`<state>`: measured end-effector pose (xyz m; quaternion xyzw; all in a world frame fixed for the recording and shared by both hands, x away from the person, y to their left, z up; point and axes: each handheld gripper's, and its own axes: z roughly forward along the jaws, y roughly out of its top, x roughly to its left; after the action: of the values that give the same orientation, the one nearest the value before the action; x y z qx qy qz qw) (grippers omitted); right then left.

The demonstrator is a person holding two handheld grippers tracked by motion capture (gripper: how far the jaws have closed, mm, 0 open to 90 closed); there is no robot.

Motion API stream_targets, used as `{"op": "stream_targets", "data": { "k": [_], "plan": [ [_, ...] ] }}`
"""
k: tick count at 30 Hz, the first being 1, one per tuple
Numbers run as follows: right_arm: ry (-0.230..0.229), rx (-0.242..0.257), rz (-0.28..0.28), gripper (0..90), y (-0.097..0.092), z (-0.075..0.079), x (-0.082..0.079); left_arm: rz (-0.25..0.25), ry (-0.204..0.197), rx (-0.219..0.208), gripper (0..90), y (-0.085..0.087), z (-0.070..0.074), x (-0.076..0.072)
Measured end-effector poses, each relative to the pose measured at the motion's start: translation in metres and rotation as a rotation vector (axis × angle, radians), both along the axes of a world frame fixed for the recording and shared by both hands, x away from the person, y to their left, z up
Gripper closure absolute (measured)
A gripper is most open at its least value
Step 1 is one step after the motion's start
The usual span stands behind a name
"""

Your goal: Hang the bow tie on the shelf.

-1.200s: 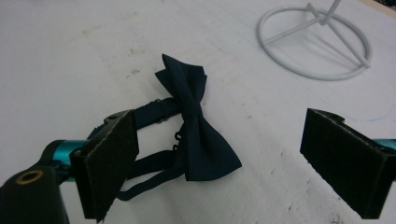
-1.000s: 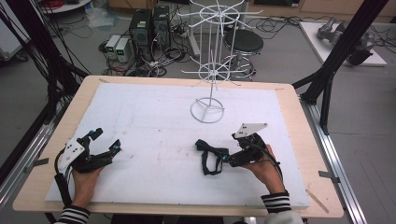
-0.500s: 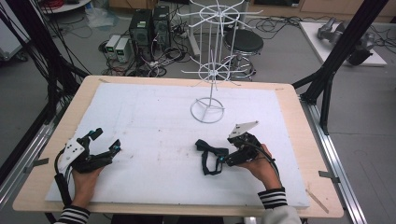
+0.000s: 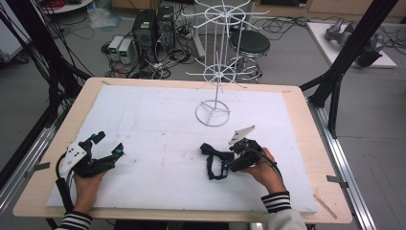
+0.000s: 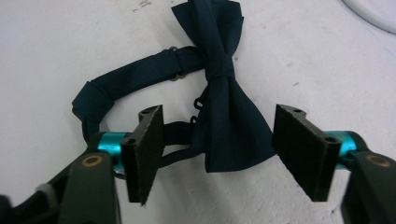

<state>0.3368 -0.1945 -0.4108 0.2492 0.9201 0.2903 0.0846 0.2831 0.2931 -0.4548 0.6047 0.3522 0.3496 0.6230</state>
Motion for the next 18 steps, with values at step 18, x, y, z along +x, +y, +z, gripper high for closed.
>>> {"op": "stream_targets", "data": {
  "k": [18],
  "plan": [
    [-0.011,-0.077,0.030,45.7,0.011,-0.003,0.000,0.001,0.000,-0.004,16.3,0.001,0.000,0.000]
  ]
}}
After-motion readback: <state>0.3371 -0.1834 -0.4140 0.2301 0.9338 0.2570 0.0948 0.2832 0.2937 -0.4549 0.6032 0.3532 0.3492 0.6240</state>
